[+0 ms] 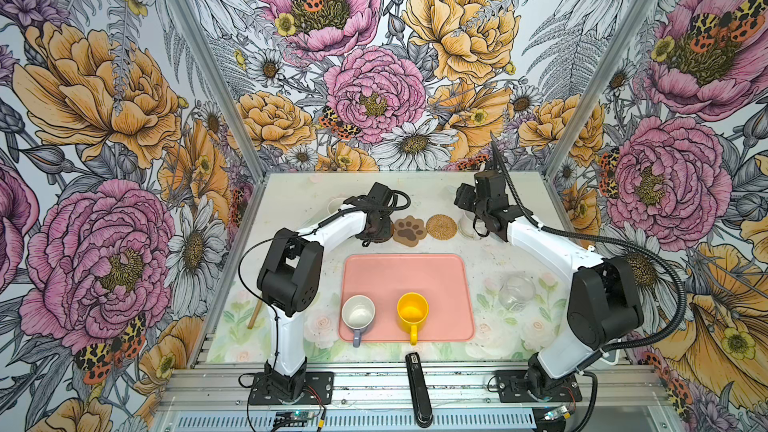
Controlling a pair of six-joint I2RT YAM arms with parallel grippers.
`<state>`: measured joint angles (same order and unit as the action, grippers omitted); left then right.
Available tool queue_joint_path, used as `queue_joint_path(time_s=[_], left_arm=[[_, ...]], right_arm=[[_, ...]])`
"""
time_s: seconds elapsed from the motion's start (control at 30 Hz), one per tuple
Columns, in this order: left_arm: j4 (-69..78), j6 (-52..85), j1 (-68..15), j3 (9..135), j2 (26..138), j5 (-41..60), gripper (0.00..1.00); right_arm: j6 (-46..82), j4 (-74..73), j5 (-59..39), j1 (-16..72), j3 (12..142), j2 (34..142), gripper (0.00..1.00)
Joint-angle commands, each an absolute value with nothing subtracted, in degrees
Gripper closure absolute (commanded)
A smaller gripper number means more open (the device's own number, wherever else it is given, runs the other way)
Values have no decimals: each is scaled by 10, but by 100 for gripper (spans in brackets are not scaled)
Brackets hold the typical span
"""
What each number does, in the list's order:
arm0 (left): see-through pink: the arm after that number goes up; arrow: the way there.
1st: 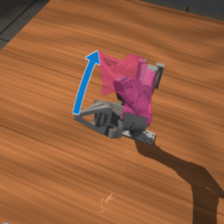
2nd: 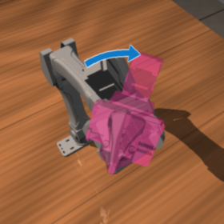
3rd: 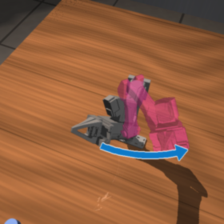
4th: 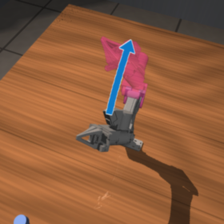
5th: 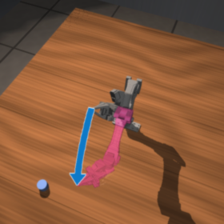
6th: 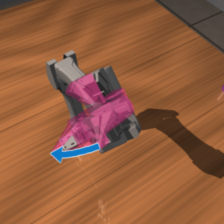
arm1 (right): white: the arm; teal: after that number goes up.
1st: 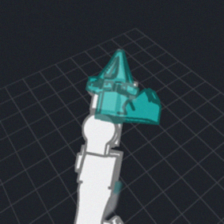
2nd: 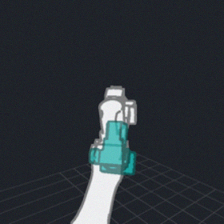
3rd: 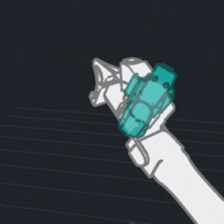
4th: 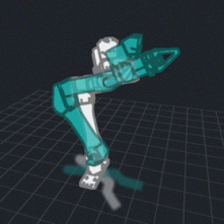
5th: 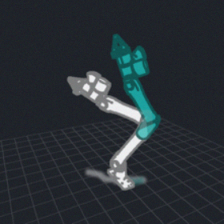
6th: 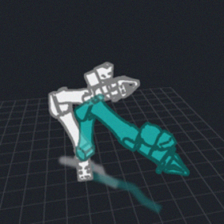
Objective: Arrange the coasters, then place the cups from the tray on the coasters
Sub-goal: 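Lower the black mug onto the round cork coaster beside the white mug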
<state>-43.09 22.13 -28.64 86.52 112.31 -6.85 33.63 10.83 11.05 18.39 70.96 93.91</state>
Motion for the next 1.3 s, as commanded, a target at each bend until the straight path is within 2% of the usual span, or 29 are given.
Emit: queue_joint_path(time_s=[0.0, 0.2, 0.9, 1.27], left_arm=[[-403, 225, -289, 872, 1121, -87, 100], [-406, 225, -289, 873, 1121, -85, 99], [-415, 224, -291, 885, 1121, -76, 74], [-419, 227, -294, 884, 1106, -91, 68]], right_arm=[[341, 97, 107, 182, 712, 947, 32], [341, 97, 108, 182, 712, 947, 32], [340, 96, 105, 182, 714, 945, 32], [340, 95, 104, 180, 711, 944, 32]])
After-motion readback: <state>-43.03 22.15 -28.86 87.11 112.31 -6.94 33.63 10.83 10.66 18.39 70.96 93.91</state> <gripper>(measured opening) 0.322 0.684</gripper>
